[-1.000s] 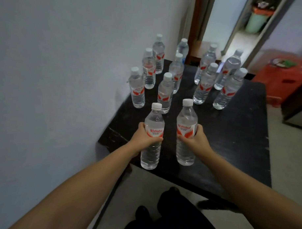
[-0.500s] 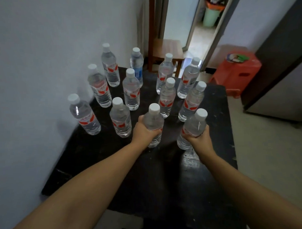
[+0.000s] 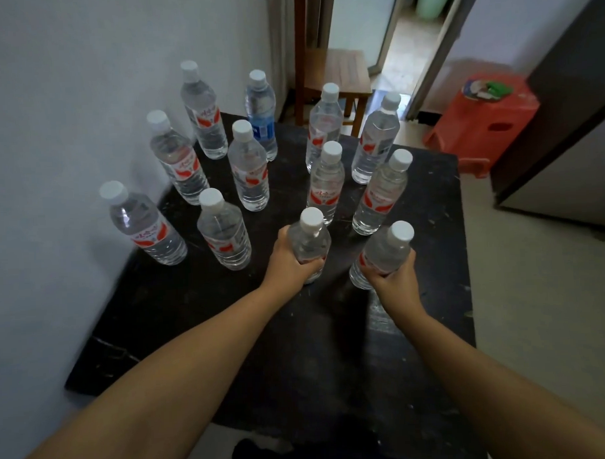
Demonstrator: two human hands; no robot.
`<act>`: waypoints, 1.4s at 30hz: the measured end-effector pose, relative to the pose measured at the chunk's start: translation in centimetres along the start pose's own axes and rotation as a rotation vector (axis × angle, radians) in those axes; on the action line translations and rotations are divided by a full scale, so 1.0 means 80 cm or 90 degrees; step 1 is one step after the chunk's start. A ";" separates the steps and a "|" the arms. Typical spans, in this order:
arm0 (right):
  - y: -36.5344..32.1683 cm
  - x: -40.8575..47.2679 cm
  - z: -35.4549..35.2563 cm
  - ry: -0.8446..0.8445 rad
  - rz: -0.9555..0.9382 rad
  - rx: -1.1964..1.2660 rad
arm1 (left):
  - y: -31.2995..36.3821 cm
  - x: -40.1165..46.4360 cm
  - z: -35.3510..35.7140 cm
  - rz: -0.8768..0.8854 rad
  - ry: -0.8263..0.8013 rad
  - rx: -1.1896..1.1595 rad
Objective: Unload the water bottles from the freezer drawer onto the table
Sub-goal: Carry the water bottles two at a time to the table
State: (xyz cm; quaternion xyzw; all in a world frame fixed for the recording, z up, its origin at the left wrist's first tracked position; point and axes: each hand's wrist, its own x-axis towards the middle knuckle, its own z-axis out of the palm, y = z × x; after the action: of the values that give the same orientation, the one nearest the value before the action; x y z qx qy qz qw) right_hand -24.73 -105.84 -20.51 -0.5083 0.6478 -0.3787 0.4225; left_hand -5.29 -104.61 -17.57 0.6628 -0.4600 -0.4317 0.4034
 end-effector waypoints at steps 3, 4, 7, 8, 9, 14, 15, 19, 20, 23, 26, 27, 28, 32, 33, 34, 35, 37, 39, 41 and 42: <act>0.001 -0.001 0.001 0.000 0.003 -0.009 | -0.005 0.003 0.002 -0.017 -0.016 0.040; 0.001 -0.001 0.000 -0.002 0.008 -0.009 | -0.009 0.004 0.002 -0.030 -0.019 0.060; 0.003 -0.002 -0.004 -0.032 0.030 0.003 | -0.020 0.007 -0.005 -0.100 -0.061 0.117; 0.006 -0.003 -0.005 -0.042 0.044 0.015 | -0.021 0.007 -0.011 -0.133 -0.083 0.133; 0.010 -0.005 -0.006 -0.044 0.066 0.023 | -0.021 0.005 -0.018 -0.164 -0.103 0.149; 0.031 -0.028 -0.013 -0.085 0.325 0.002 | -0.024 -0.017 -0.055 -0.236 -0.146 0.195; 0.030 -0.037 -0.010 -0.119 0.366 -0.003 | -0.027 -0.025 -0.063 -0.244 -0.150 0.196; 0.012 -0.060 0.017 -0.164 0.277 -0.036 | -0.044 -0.058 -0.097 -0.260 -0.132 0.177; 0.004 -0.064 0.029 -0.170 0.229 -0.054 | -0.047 -0.066 -0.107 -0.247 -0.117 0.181; -0.030 -0.090 0.079 -0.213 0.084 -0.139 | -0.059 -0.102 -0.151 -0.193 -0.061 0.279; -0.062 -0.121 0.141 -0.352 -0.004 -0.234 | -0.075 -0.143 -0.202 -0.162 -0.040 0.447; -0.071 -0.132 0.161 -0.414 -0.014 -0.275 | -0.082 -0.157 -0.217 -0.163 -0.040 0.481; -0.078 -0.148 0.184 -0.479 -0.028 -0.321 | -0.093 -0.175 -0.235 -0.173 -0.037 0.504; -0.099 -0.208 0.254 -0.619 -0.135 -0.476 | -0.133 -0.239 -0.290 -0.237 0.003 0.519; -0.103 -0.221 0.265 -0.644 -0.155 -0.504 | -0.141 -0.254 -0.300 -0.254 0.011 0.507; -0.106 -0.234 0.277 -0.676 -0.179 -0.528 | -0.150 -0.271 -0.311 -0.274 0.023 0.488; -0.109 -0.247 0.287 -0.701 -0.201 -0.552 | -0.157 -0.285 -0.320 -0.289 0.036 0.469; -0.115 -0.272 0.308 -0.742 -0.260 -0.589 | -0.172 -0.320 -0.339 -0.331 0.083 0.430; -0.120 -0.293 0.327 -0.776 -0.320 -0.620 | -0.183 -0.352 -0.353 -0.381 0.130 0.402; -0.125 -0.317 0.351 -0.832 -0.390 -0.660 | -0.197 -0.394 -0.363 -0.426 0.179 0.358; -0.125 -0.321 0.359 -0.851 -0.409 -0.670 | -0.201 -0.405 -0.365 -0.437 0.195 0.340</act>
State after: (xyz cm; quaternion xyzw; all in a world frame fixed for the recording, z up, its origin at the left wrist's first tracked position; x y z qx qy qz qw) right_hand 8.70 -84.47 -17.37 -0.9054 0.1845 0.2401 0.2977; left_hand 19.86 -65.50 -17.23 0.9136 -0.2443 -0.3039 0.1157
